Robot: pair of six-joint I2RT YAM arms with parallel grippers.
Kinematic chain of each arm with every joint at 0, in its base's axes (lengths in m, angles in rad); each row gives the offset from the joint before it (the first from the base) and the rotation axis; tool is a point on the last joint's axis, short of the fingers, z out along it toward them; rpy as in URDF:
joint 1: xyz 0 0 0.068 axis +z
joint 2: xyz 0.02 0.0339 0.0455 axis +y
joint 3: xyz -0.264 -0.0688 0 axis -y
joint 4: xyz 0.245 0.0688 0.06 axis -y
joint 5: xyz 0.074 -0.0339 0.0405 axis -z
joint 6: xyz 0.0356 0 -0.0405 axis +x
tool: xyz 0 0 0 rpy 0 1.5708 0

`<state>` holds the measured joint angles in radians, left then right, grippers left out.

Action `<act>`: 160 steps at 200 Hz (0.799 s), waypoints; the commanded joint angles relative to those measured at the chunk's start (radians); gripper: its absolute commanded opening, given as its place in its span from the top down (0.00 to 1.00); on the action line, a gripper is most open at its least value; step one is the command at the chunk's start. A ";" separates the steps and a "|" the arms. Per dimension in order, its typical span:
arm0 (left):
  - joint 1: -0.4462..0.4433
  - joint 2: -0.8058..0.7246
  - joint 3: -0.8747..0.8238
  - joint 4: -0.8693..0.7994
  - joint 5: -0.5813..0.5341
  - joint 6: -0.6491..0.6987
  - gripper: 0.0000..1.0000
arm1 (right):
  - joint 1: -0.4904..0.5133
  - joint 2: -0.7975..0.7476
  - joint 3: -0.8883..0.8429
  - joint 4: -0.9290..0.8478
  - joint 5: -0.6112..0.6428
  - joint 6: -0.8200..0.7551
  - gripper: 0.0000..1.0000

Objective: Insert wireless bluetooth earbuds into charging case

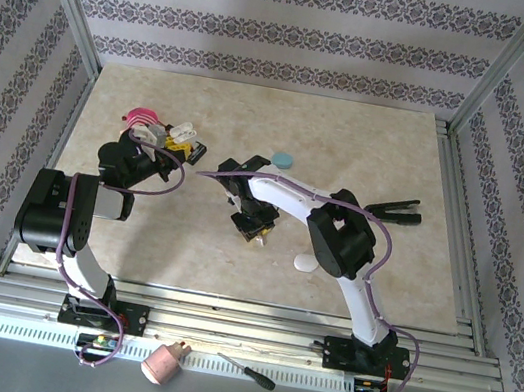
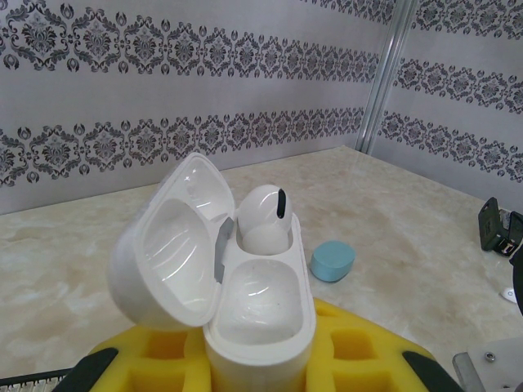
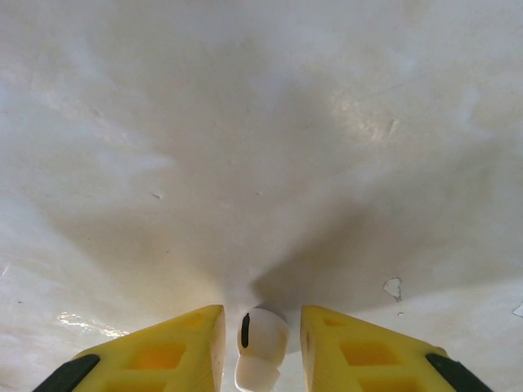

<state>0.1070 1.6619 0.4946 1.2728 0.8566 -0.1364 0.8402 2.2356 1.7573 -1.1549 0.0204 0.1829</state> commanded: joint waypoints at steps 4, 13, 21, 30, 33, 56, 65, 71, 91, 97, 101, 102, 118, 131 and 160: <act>0.018 -0.001 -0.009 0.071 0.018 -0.006 0.97 | -0.001 0.004 0.006 -0.011 -0.003 0.001 0.70; 0.019 -0.001 -0.009 0.071 0.018 -0.006 0.97 | 0.000 0.004 0.001 -0.008 -0.003 0.002 0.71; 0.020 -0.001 -0.008 0.071 0.019 -0.008 0.97 | -0.001 0.004 -0.002 -0.008 -0.002 0.004 0.72; 0.018 0.000 -0.008 0.071 0.020 -0.008 0.97 | -0.001 0.006 -0.002 -0.006 -0.004 0.003 0.74; 0.018 -0.001 -0.009 0.073 0.019 -0.009 0.97 | -0.001 0.006 -0.002 -0.005 -0.004 0.003 0.74; 0.018 0.000 -0.009 0.073 0.019 -0.009 0.97 | -0.002 0.012 -0.002 -0.003 -0.004 0.001 0.73; 0.019 -0.001 -0.009 0.073 0.021 -0.009 0.97 | -0.003 0.015 -0.004 -0.003 -0.004 0.002 0.71; 0.018 0.000 -0.008 0.073 0.019 -0.008 0.97 | -0.002 0.016 -0.006 -0.003 -0.004 0.001 0.71; 0.018 0.001 -0.011 0.073 0.020 -0.008 0.97 | -0.004 0.017 -0.010 -0.002 -0.005 0.000 0.71; 0.018 0.000 -0.011 0.074 0.018 -0.008 0.97 | -0.004 0.016 -0.013 -0.001 -0.007 0.000 0.71; 0.018 -0.001 -0.010 0.073 0.020 -0.009 0.97 | -0.004 0.017 -0.014 -0.001 -0.007 0.000 0.71; 0.018 -0.001 -0.010 0.073 0.019 -0.008 0.97 | -0.004 0.017 -0.014 -0.001 -0.007 0.000 0.71; 0.019 0.000 -0.011 0.073 0.020 -0.009 0.97 | -0.004 0.019 -0.021 0.001 -0.008 0.000 0.71; 0.018 -0.002 -0.010 0.074 0.019 -0.009 0.97 | -0.005 0.019 -0.025 0.004 -0.010 0.001 0.72; 0.018 -0.002 -0.010 0.075 0.020 -0.011 0.97 | -0.006 0.026 -0.033 0.008 -0.004 0.000 0.73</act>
<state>0.1070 1.6619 0.4931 1.2728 0.8566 -0.1364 0.8398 2.2395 1.7424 -1.1469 0.0162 0.1829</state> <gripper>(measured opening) 0.204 0.282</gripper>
